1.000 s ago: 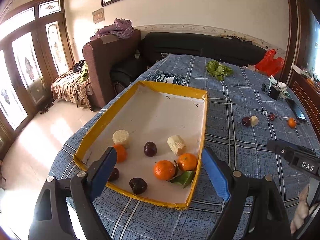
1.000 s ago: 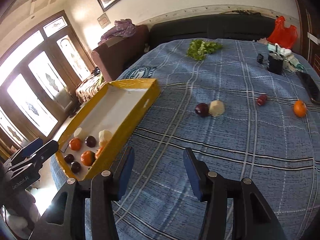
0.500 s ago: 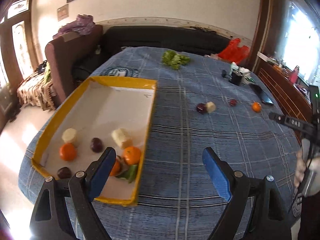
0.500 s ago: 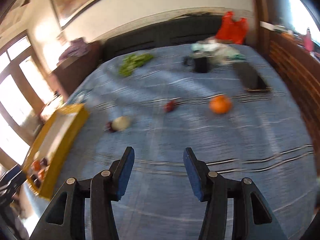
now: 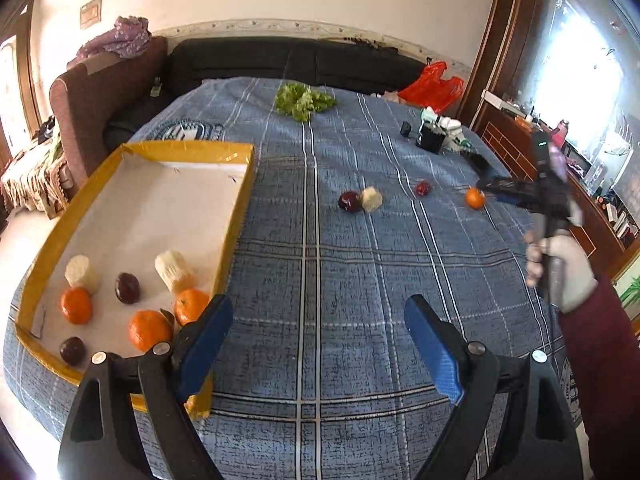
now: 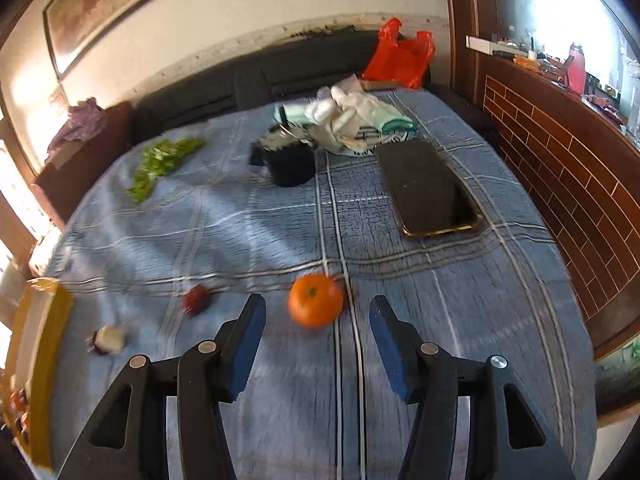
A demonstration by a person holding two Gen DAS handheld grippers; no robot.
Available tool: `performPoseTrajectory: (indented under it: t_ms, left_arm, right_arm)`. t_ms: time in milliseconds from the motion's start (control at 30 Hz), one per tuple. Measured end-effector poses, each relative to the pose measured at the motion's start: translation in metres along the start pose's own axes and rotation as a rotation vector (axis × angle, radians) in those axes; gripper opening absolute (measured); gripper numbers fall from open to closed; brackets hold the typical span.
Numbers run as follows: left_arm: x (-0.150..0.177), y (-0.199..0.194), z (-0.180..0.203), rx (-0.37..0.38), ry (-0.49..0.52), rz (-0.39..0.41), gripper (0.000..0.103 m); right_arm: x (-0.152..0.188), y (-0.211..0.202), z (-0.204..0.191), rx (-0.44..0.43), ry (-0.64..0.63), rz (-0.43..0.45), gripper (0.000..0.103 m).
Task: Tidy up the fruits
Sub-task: 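Lift both tools from the tray and move the right tool to an orange, then grasp the orange with the right tool while the left tool grasps a white cheese piece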
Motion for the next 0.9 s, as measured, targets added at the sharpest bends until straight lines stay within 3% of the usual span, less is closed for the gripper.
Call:
performPoseTrajectory:
  t_ms: [233,300,367,500,667,700,733,800,900]
  left_arm:
    - [-0.011,0.002,0.001,0.022,-0.003,0.001,0.087]
    - [-0.018,0.007,0.009,0.027,0.017,-0.003,0.087]
    - [-0.024,0.011,0.019,0.021,0.048,0.005,0.087]
    - [-0.042,0.029,0.047,-0.001,0.144,0.012,0.087]
    - [-0.064,0.063,0.072,0.026,0.245,0.003,0.086]
    - [-0.070,0.074,0.076,0.038,0.266,-0.008,0.076]
    - [-0.074,0.082,0.078,0.042,0.282,-0.025,0.056]
    - [-0.085,0.106,0.082,0.024,0.310,-0.085,0.032]
    - [-0.096,0.130,0.084,0.000,0.327,-0.105,0.030]
  right_arm:
    - [-0.003,0.035,-0.012,0.042,-0.028,-0.055,0.057]
    - [-0.003,0.035,-0.013,0.059,-0.042,-0.042,0.042]
    - [-0.001,0.033,-0.012,0.050,-0.037,-0.039,0.041]
    - [0.008,0.019,-0.008,-0.014,0.012,-0.026,0.041]
    - [0.034,-0.009,-0.017,-0.181,0.070,0.001,0.041]
    - [0.039,-0.012,-0.021,-0.198,0.065,0.011,0.041]
    - [0.043,-0.014,-0.024,-0.208,0.055,0.020,0.041]
    - [0.048,-0.015,-0.030,-0.207,0.035,0.034,0.041]
    - [0.052,-0.010,-0.032,-0.228,0.030,0.020,0.041]
Point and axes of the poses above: each gripper's, at about its wrist camera, not at the fingertips, and y roughly the way its jaws point, z to its right, x to its underside, the point moved 3 cm from there along y, roughly the way its jaws point, and after that the axes turned 9 degrees about -z, right-handed, at the moved point
